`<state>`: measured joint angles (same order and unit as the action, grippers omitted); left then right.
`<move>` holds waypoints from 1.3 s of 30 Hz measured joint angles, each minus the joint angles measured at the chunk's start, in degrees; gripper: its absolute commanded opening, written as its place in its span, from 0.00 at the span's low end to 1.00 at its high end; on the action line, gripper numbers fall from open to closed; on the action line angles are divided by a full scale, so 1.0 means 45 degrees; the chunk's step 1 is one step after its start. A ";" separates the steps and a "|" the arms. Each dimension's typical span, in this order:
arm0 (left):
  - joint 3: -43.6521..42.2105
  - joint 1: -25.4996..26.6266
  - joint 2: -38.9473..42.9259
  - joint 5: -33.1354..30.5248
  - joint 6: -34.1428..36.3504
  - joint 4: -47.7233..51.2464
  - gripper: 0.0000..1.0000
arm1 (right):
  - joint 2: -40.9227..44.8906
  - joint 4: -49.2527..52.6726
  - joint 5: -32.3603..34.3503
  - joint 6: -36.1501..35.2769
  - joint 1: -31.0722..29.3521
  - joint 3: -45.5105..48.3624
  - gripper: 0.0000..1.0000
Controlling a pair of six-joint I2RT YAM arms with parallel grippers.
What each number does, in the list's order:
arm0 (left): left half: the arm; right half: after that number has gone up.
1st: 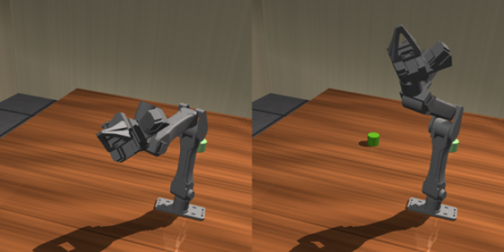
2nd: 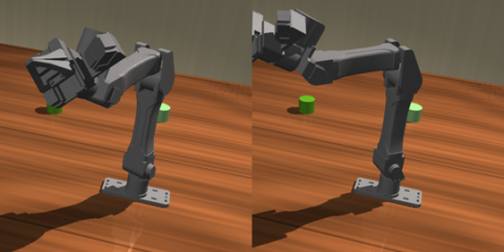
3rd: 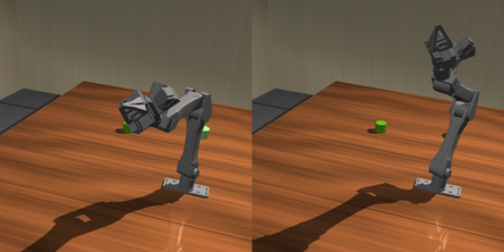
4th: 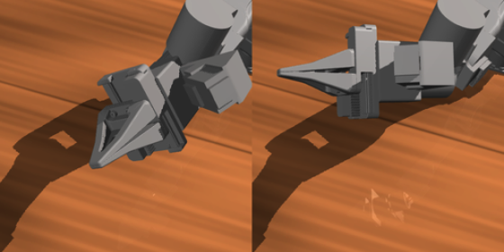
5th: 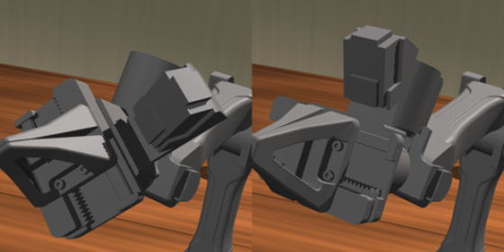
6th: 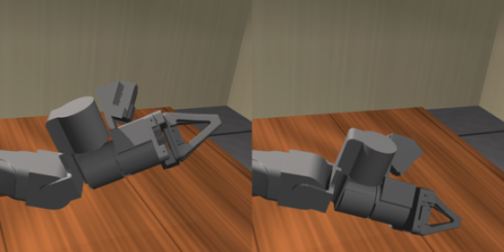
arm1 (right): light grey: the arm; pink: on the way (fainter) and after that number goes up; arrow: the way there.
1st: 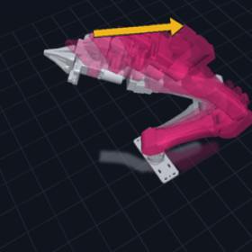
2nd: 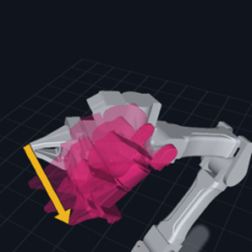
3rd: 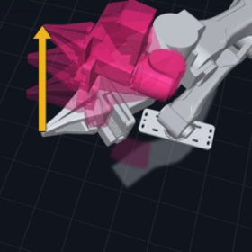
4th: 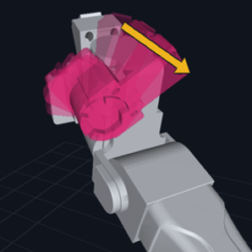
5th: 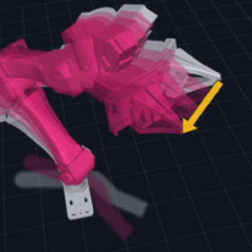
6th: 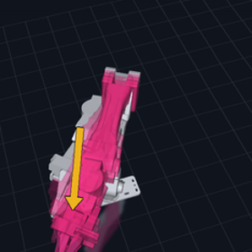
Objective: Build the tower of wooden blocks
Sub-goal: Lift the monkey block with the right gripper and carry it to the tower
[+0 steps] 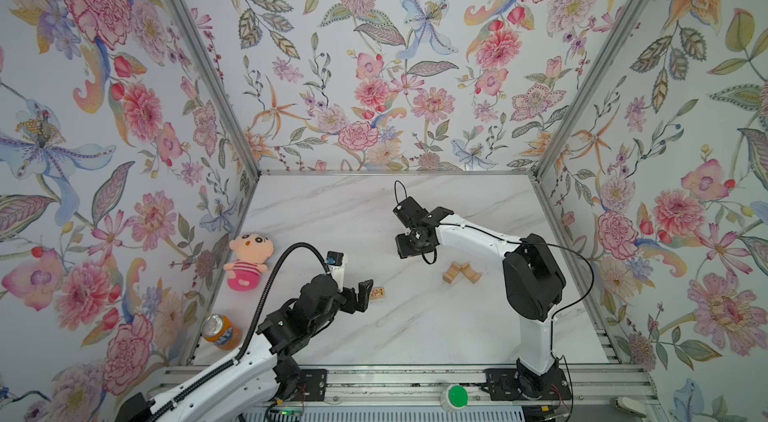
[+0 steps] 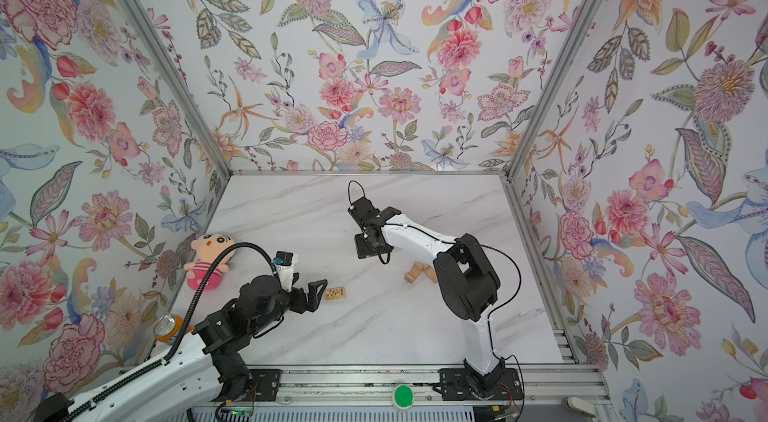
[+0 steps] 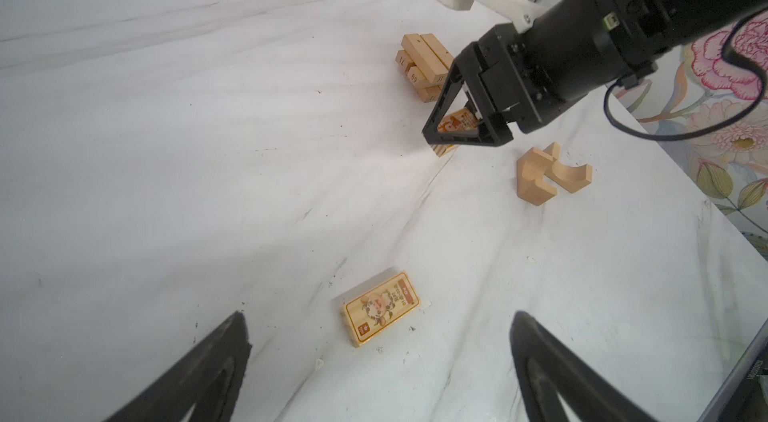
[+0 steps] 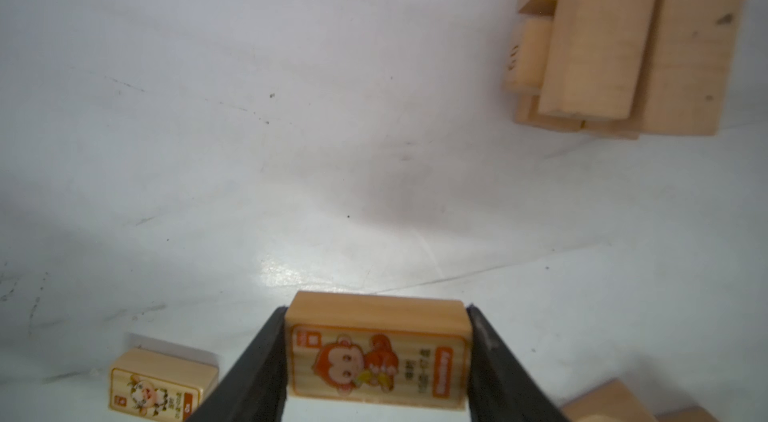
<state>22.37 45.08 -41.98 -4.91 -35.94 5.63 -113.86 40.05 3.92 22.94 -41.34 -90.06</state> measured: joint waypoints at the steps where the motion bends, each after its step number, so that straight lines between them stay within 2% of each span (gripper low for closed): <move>1: 0.0160 0.0000 -0.0316 0.0005 0.0126 -0.0107 0.99 | 0.0000 0.0083 0.0005 -0.0063 0.0165 -0.0146 0.51; 10: 0.1661 -0.0005 -0.3113 0.0437 0.1511 -0.1384 0.99 | -0.0491 0.0772 -0.0126 -0.0908 0.1826 -0.2584 0.51; 20: 0.3356 -0.0301 -0.5513 0.1297 0.2574 -0.2142 0.99 | -0.2390 0.1627 -0.0525 -0.1617 0.2885 -0.4818 0.51; 33: 0.3793 -0.1044 -0.6479 0.2030 0.2817 -0.2424 0.99 | -0.4201 0.2433 -0.0855 -0.2064 0.3128 -0.6951 0.52; 39: 0.3803 -0.1287 -0.6708 0.2181 0.2861 -0.2429 0.99 | -0.4420 0.2710 -0.1010 -0.2064 0.3128 -0.7427 0.52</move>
<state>39.48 39.29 -72.16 4.91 -23.07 -5.30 -133.75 52.25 -0.62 13.65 -27.27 -123.48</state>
